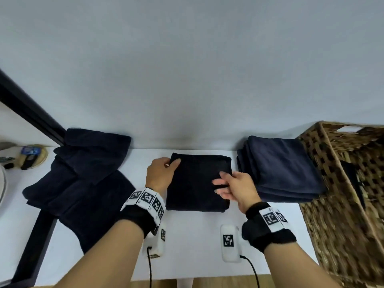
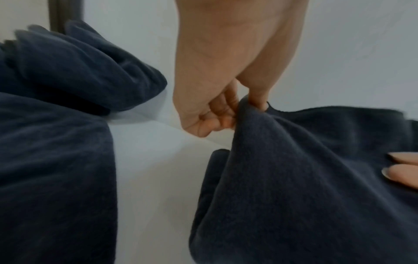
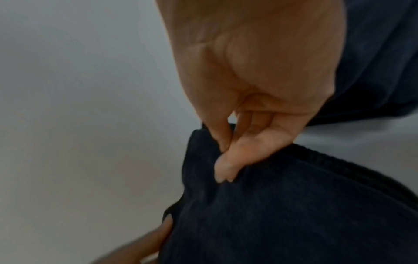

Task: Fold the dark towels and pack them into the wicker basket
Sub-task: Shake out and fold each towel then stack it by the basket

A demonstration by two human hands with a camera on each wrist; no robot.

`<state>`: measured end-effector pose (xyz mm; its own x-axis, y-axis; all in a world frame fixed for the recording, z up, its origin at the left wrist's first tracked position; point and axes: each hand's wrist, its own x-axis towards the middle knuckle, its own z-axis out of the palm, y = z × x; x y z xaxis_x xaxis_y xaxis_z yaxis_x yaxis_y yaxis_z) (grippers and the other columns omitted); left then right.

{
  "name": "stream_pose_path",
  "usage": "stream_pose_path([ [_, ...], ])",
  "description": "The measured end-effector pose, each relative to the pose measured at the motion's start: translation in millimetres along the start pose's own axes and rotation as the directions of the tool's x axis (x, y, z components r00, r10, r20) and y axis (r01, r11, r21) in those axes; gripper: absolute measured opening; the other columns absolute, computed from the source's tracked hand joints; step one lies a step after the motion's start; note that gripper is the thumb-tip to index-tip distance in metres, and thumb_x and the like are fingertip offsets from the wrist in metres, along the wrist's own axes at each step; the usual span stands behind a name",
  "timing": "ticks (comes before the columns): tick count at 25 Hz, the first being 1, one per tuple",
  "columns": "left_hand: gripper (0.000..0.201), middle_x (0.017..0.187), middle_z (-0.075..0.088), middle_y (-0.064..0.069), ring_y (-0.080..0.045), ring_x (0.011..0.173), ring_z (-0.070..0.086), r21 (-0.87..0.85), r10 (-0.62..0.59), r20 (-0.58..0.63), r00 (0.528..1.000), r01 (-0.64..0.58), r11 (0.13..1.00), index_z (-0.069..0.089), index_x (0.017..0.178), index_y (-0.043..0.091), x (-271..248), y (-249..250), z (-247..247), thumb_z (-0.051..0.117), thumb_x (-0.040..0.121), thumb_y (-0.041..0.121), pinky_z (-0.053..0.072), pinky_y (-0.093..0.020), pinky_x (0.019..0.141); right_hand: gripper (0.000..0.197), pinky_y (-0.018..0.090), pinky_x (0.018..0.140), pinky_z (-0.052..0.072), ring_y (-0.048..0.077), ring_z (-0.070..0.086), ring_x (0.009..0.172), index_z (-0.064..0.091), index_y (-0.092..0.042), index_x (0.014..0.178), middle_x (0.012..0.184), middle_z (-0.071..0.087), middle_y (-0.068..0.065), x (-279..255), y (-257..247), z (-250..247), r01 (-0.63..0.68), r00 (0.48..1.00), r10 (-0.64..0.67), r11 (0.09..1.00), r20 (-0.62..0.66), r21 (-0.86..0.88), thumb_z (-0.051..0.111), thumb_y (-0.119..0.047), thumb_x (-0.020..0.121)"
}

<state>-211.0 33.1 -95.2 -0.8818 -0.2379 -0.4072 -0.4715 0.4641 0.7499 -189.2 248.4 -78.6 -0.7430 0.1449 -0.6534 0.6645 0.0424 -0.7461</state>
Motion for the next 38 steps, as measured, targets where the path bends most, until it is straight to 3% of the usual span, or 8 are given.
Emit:
stream_pose_path([
  [5,0.071,0.128,0.056,-0.013,-0.031,0.117,0.055,0.15,-0.28,0.133,0.951,0.26,0.954,0.044,0.131,0.006,18,-29,30,0.057,0.085,0.059,0.045,-0.036,0.097,0.059,0.035,0.092,0.049,0.032,0.059,0.11,0.054,-0.006,0.123,0.122,0.058,0.013,50,32,16,-0.001,0.965,-0.185,0.702,-0.184,-0.713,0.067,-0.048,0.083],
  [9,0.048,0.123,0.059,-0.012,-0.029,0.11,0.056,0.052,-0.216,0.159,0.963,0.211,0.976,0.051,0.121,0.006,6,-21,35,0.052,0.093,0.045,0.045,-0.033,0.091,0.047,0.036,0.09,0.049,0.028,0.06,0.106,0.054,-0.007,0.109,0.109,0.062,0.008,39,28,25,0.042,0.983,-0.134,0.831,-0.127,-0.554,0.067,-0.044,0.084],
  [14,0.037,0.106,0.058,0.006,-0.016,0.104,0.057,-0.271,0.038,-0.007,0.999,-0.039,0.962,0.046,0.128,0.018,-27,58,9,0.054,0.095,0.036,0.041,-0.022,0.076,0.037,0.024,0.071,0.045,0.01,0.058,0.084,0.049,-0.018,0.107,0.089,0.06,-0.011,-32,-52,-9,0.357,0.861,-0.47,0.829,-0.193,-0.43,0.068,-0.041,0.086],
  [22,0.077,0.153,0.034,-0.005,-0.022,0.136,0.04,-0.17,0.374,0.314,0.873,-0.336,0.926,0.008,0.154,0.024,-59,171,90,0.056,0.095,0.038,0.036,-0.029,0.108,0.063,0.04,0.096,0.045,0.027,0.057,0.114,0.047,-0.016,0.131,0.121,0.062,0.006,-33,-110,-162,0.19,0.736,-0.535,0.752,-0.414,-0.632,0.073,-0.043,0.08],
  [25,0.076,0.162,-0.006,-0.006,-0.029,0.145,0.021,0.286,0.339,0.566,0.751,-0.565,0.774,0.01,0.155,0.021,-53,159,124,0.045,0.095,0.053,0.029,-0.044,0.114,0.056,0.04,0.104,0.04,0.029,0.049,0.128,0.049,-0.014,0.137,0.138,0.052,0.011,-3,-74,-166,0.251,0.723,-0.668,0.492,-0.176,-0.833,0.061,-0.041,0.09],
  [28,0.072,0.162,-0.015,-0.004,-0.031,0.147,0.012,0.523,0.307,0.579,0.756,-0.632,0.571,0.002,0.155,0.024,-48,145,143,0.029,0.097,0.058,0.026,-0.056,0.111,0.061,0.041,0.112,0.034,0.024,0.041,0.138,0.048,-0.019,0.141,0.148,0.045,0.008,18,-30,-152,0.289,0.786,-0.616,0.28,0.06,-0.916,0.033,-0.055,0.094],
  [33,0.065,0.163,0.0,-0.002,-0.031,0.14,0.03,0.402,0.378,0.53,0.759,-0.618,0.676,0.007,0.155,0.024,-46,141,129,0.029,0.1,0.051,0.033,-0.051,0.107,0.04,0.042,0.115,0.028,0.021,0.039,0.139,0.052,-0.021,0.138,0.148,0.047,0.005,34,-40,-159,0.239,0.832,-0.555,0.325,0.02,-0.915,0.046,-0.032,0.099],
  [38,0.044,0.134,0.048,-0.004,-0.025,0.116,0.051,0.628,0.282,0.254,0.925,-0.379,0.679,0.039,0.138,0.022,-48,58,34,0.041,0.099,0.041,0.041,-0.036,0.091,0.023,0.042,0.086,0.051,0.026,0.064,0.095,0.069,-0.013,0.107,0.107,0.069,0.006,-27,-59,-53,0.588,0.524,-0.848,0.297,0.075,-0.753,0.06,-0.008,0.087],
])
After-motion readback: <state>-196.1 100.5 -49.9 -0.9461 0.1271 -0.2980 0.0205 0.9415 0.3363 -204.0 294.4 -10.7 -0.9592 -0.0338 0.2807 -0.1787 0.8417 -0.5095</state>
